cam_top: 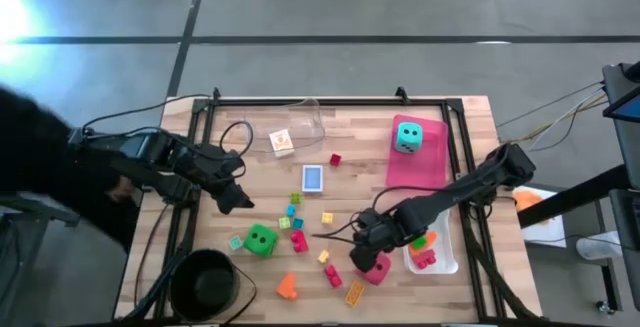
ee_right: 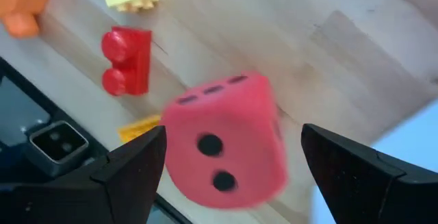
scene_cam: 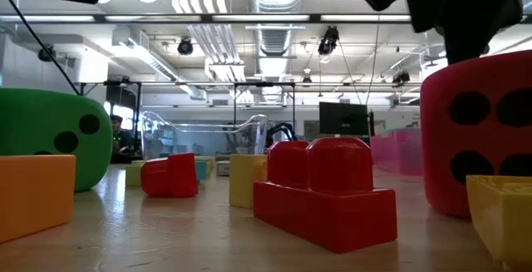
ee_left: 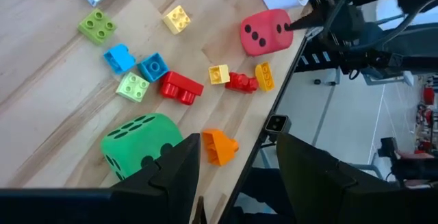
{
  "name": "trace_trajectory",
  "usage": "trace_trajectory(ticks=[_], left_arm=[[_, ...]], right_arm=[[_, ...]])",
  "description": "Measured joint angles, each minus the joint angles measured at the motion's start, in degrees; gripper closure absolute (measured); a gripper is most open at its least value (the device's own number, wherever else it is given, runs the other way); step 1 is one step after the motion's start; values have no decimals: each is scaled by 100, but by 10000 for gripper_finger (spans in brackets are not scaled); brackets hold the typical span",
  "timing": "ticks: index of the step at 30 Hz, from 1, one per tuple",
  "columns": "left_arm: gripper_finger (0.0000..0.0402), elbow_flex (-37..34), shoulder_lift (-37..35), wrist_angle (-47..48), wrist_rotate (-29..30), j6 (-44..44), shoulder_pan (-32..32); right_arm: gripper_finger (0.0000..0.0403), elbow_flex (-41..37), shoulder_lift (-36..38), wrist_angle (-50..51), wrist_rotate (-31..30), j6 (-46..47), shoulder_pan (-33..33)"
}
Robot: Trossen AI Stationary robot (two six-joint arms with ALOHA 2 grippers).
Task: Pick & Place Toys
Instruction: Put the red dice into the red bin
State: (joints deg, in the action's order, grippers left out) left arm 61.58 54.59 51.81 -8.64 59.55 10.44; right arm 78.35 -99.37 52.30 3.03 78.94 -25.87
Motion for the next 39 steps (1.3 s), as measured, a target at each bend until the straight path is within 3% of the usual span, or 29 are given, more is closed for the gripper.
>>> trace_trajectory(ticks=[7, 23, 32, 39], left_arm=[[205, 0, 0, 0, 0, -70, 0], [205, 0, 0, 0, -1, 28, 0], [205, 2, 0, -2, -4, 50, 0], [205, 0, 0, -2, -15, 96, 0]], right_arm=[[71, -164, 181, 483, 350, -695, 6], [71, -1335, 188, -1424, 1438, -1595, 178], [71, -2059, 216, -2872, 1657, -1523, 264], [89, -2279, 216, -3113, 1642, -1448, 264]])
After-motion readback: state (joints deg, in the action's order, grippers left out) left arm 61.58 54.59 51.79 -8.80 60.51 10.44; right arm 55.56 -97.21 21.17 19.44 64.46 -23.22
